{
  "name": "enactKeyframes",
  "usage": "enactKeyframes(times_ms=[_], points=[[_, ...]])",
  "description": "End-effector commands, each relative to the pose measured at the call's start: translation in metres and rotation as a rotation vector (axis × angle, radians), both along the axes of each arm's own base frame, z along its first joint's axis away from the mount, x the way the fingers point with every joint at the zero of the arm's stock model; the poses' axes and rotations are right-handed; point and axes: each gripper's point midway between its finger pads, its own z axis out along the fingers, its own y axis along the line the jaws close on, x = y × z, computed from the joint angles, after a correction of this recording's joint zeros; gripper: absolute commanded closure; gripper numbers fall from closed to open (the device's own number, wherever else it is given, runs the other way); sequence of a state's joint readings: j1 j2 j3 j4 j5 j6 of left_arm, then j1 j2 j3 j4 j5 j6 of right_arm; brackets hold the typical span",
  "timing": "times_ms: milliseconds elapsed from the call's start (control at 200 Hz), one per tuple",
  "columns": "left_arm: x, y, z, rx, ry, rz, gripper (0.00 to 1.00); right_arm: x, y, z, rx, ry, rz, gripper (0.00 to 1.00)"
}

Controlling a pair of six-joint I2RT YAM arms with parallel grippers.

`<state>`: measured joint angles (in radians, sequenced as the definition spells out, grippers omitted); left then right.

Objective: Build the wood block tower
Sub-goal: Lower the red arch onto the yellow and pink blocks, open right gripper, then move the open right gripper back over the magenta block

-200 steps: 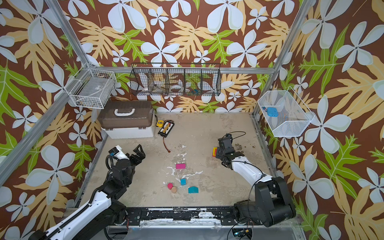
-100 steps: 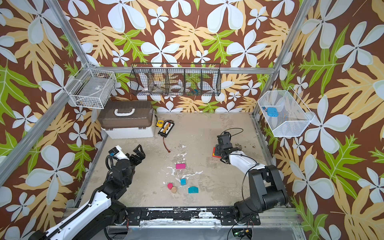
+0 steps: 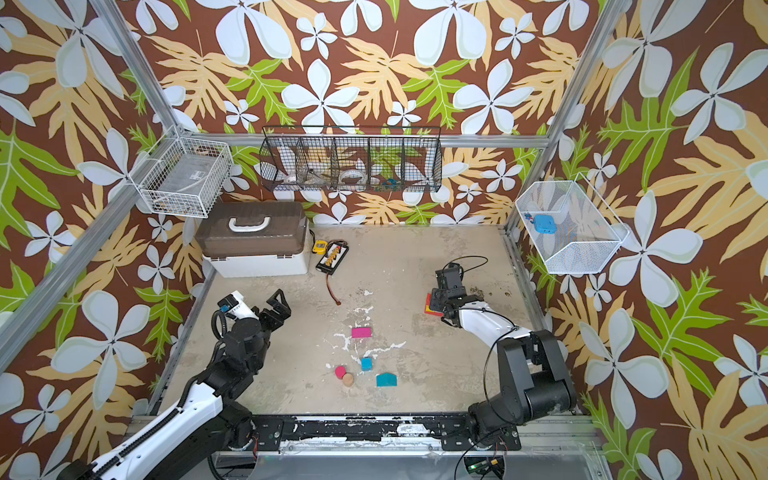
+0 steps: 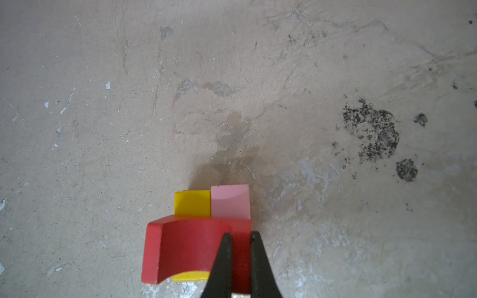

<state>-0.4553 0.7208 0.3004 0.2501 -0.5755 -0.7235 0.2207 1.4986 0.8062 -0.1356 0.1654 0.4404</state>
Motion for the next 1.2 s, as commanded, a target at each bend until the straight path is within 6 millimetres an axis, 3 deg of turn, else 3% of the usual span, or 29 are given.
enactKeyframes(times_ms=[0, 335, 535, 781, 901, 1056, 1196], points=[[0.000, 0.002, 0.002, 0.002, -0.008, 0.012, 0.00, 0.002, -0.001, 0.000, -0.007, -0.003, -0.002, 0.95], [0.000, 0.002, 0.002, 0.001, -0.008, 0.010, 0.00, 0.002, -0.005, -0.001, -0.022, 0.004, -0.017, 0.92], [0.000, 0.002, 0.002, 0.001, -0.008, 0.009, 0.00, 0.001, -0.007, 0.000, -0.027, 0.002, -0.025, 0.84], [0.000, 0.002, 0.002, 0.001, -0.008, 0.009, 0.00, -0.001, -0.007, 0.005, -0.022, 0.001, -0.033, 0.67], [0.000, 0.002, 0.002, 0.003, -0.007, 0.014, 0.00, -0.006, -0.007, 0.020, 0.001, -0.031, -0.039, 0.56], [0.001, 0.003, 0.003, 0.002, -0.010, 0.017, 0.00, -0.022, -0.001, 0.058, 0.092, -0.134, -0.028, 0.41], [0.000, 0.005, 0.004, 0.013, -0.009, 0.026, 0.00, -0.044, 0.030, 0.094, 0.239, -0.281, 0.070, 0.22]])
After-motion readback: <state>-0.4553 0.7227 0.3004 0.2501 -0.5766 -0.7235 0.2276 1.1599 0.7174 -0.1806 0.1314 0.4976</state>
